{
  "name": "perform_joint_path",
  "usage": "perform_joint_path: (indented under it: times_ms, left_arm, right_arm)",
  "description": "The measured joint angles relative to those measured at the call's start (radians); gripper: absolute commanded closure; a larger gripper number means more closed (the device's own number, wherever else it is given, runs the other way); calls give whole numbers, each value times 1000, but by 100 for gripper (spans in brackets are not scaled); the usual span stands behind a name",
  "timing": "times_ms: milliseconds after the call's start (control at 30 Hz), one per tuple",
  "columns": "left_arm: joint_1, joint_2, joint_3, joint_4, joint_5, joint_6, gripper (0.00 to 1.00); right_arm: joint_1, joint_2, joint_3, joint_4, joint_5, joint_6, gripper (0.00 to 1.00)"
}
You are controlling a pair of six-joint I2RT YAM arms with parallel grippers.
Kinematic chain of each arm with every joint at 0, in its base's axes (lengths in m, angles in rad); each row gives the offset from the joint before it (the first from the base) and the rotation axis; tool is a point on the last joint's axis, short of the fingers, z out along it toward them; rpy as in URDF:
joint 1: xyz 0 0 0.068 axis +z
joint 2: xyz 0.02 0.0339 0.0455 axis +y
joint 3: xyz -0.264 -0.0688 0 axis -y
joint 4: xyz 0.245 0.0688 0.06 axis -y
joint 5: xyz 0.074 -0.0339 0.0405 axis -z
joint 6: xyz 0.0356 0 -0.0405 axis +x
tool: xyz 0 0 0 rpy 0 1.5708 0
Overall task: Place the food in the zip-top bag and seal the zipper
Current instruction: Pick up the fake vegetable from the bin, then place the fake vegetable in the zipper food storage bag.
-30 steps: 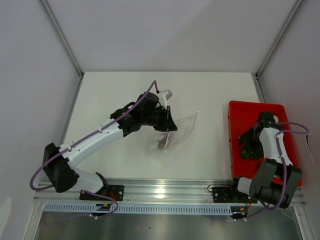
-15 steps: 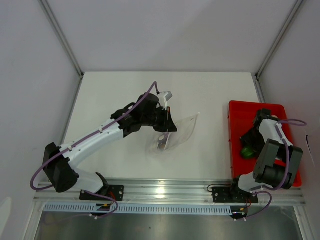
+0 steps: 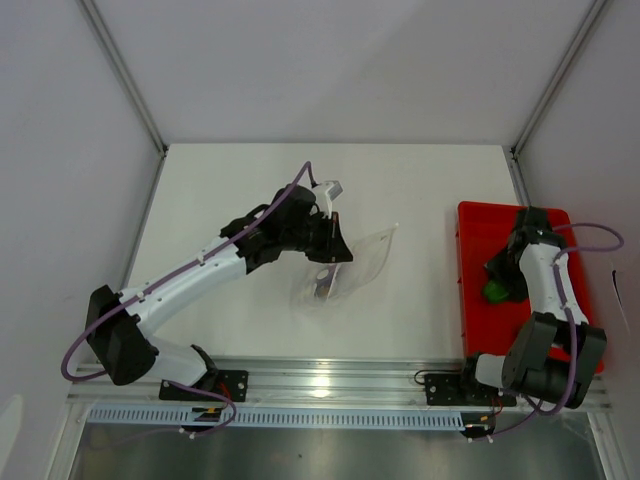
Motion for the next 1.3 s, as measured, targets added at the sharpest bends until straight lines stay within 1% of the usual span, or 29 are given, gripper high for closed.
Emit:
perform_joint_path:
  times_ms: [100, 167, 233, 300, 400, 467, 567, 800, 967, 1133, 1300]
  left_arm:
    - [3, 0, 0, 0, 0, 0, 99]
    - [3, 0, 0, 0, 0, 0, 99]
    - [3, 1, 0, 0, 0, 0, 99]
    - [3, 1, 0, 0, 0, 0, 99]
    - [3, 3, 0, 0, -1, 0, 100]
    - [3, 6, 0, 0, -2, 0, 99]
    - [3, 7, 0, 0, -5, 0, 99]
    - [3, 10, 0, -1, -12, 1, 99]
    - [3, 23, 0, -6, -28, 3, 99]
    - [4, 29, 10, -22, -45, 3, 99]
    - [4, 29, 25, -29, -72, 3, 99]
  right_arm:
    - [48, -63, 85, -54, -9, 3, 65]
    - [115, -98, 160, -85, -13, 12, 65]
    - [223, -134, 248, -101, -27, 31, 65]
    - [366, -150, 345, -119, -34, 59, 65]
    - [599, -138, 463, -131, -43, 106, 65]
    - [730, -113, 523, -140, -32, 136, 65]
    - [862, -66, 578, -140, -24, 176, 65]
    - [1029, 2, 583, -133, -1, 246, 65]
    - [1131, 17, 583, -123, 17, 278, 65]
    - [1181, 18, 576, -125, 40, 311, 64]
    - [1216, 13, 525, -137, 54, 345, 64]
